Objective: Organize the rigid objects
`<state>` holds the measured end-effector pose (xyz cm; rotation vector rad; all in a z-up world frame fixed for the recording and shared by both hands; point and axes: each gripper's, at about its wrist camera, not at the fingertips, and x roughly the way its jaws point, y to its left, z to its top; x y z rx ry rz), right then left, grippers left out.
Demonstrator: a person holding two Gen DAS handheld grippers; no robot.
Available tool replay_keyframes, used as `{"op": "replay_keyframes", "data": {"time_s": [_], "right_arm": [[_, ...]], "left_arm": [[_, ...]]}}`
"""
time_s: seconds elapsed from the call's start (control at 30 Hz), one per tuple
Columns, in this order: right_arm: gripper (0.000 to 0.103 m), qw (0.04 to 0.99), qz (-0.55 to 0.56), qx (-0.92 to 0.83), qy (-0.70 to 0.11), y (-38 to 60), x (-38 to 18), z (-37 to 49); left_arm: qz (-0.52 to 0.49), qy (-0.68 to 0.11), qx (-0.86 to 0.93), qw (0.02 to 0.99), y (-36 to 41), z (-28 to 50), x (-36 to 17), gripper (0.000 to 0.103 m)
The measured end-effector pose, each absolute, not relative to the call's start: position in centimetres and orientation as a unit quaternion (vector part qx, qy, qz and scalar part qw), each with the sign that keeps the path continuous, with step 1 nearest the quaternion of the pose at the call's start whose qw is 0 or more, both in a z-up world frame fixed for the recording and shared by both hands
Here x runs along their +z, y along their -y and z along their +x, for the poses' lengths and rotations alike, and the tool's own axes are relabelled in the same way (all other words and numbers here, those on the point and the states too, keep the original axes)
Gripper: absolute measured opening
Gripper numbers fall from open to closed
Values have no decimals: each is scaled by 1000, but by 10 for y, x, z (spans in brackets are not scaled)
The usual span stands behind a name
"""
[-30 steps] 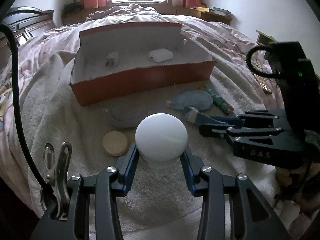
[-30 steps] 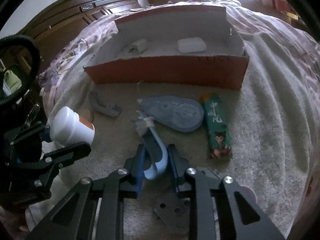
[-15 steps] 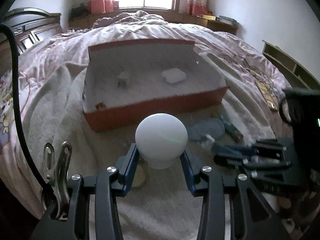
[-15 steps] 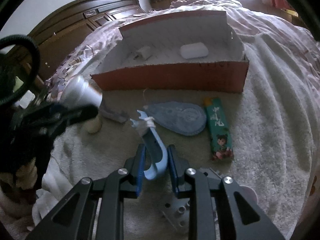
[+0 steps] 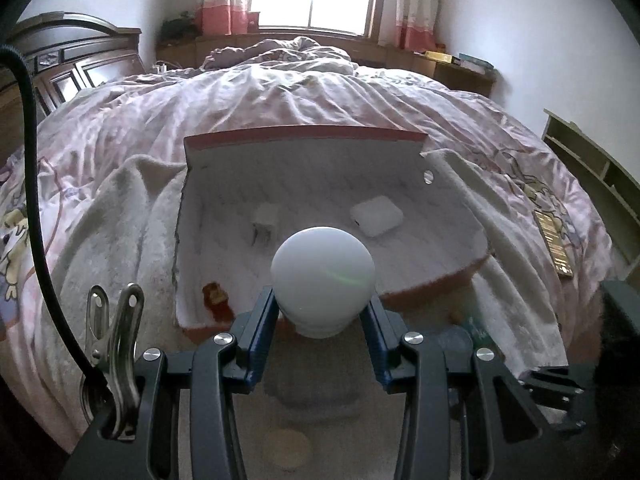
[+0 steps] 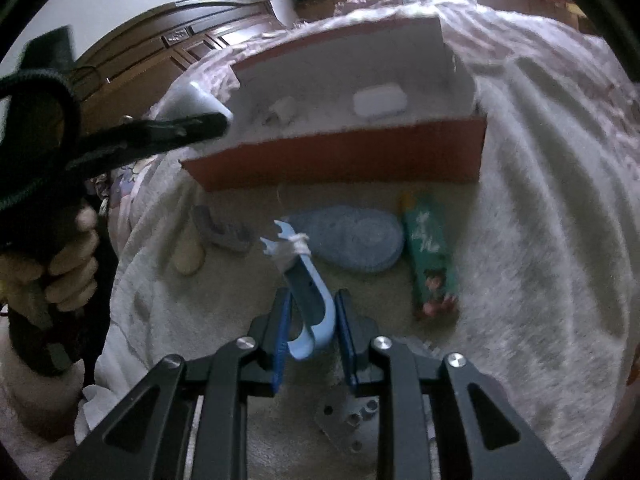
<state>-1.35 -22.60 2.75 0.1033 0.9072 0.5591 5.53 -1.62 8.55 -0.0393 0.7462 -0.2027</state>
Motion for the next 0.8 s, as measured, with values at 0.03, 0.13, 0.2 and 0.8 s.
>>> {"op": "replay_keyframes", "data": {"time_s": [0.03,0.13,0.2,0.8], "right_arm": [[23,863,46,266,-426,227,32,-15],[23,873,39,263,-409,230,46,-14],[23,880,37,258,-397,234,55,-10],[23,906,24,222,-360,236,85,60]], "left_arm": [[-18,-364,-96,926,17,58,85,42],[-12,-369,-88,925,20,70,79,42],[-10,-374,-86,923,21,74,74,42],[-2,-384,-79,920,24,95,58,42]]}}
